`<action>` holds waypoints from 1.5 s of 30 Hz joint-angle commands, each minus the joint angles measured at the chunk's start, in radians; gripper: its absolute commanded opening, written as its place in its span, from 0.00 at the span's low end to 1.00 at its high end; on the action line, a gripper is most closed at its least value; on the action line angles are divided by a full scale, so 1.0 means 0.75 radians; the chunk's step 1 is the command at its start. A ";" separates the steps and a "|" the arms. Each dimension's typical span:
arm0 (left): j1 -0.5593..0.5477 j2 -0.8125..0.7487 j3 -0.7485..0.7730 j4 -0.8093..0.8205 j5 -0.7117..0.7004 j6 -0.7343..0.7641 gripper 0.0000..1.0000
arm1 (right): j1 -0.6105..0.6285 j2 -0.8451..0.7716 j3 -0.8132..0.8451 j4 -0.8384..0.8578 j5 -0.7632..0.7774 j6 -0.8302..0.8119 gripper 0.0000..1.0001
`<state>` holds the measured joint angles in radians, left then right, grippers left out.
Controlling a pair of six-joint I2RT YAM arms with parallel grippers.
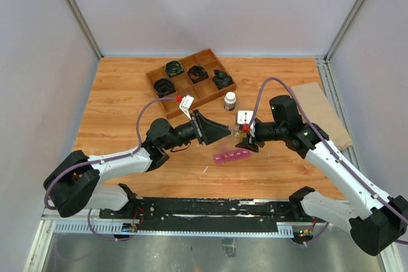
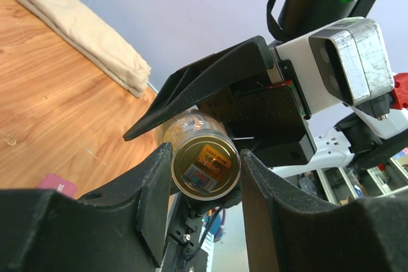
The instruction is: Sort the pills into containers
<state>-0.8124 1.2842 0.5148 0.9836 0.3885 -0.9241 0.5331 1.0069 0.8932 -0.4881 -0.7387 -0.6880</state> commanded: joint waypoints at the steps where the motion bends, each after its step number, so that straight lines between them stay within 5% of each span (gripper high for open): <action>1: -0.027 -0.016 0.060 -0.081 -0.035 0.056 0.08 | 0.028 0.005 0.054 0.032 0.077 0.019 0.01; 17: -0.091 -0.047 0.146 -0.381 -0.181 0.149 0.05 | 0.034 0.001 0.057 0.061 0.069 0.084 0.00; 23: -0.091 -0.042 0.160 -0.377 -0.086 0.238 0.05 | 0.005 -0.005 0.064 0.062 -0.060 0.131 0.01; 35: -0.041 0.049 0.189 -0.380 0.303 0.745 0.02 | -0.114 0.020 0.046 0.131 -0.522 0.294 0.01; 45: 0.009 0.079 0.262 -0.427 0.341 0.883 0.07 | -0.126 0.022 0.034 0.145 -0.533 0.304 0.01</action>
<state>-0.7986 1.3079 0.6975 0.7692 0.6376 -0.3443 0.4305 1.0401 0.8974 -0.5102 -0.9829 -0.4950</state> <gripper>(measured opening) 0.459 0.538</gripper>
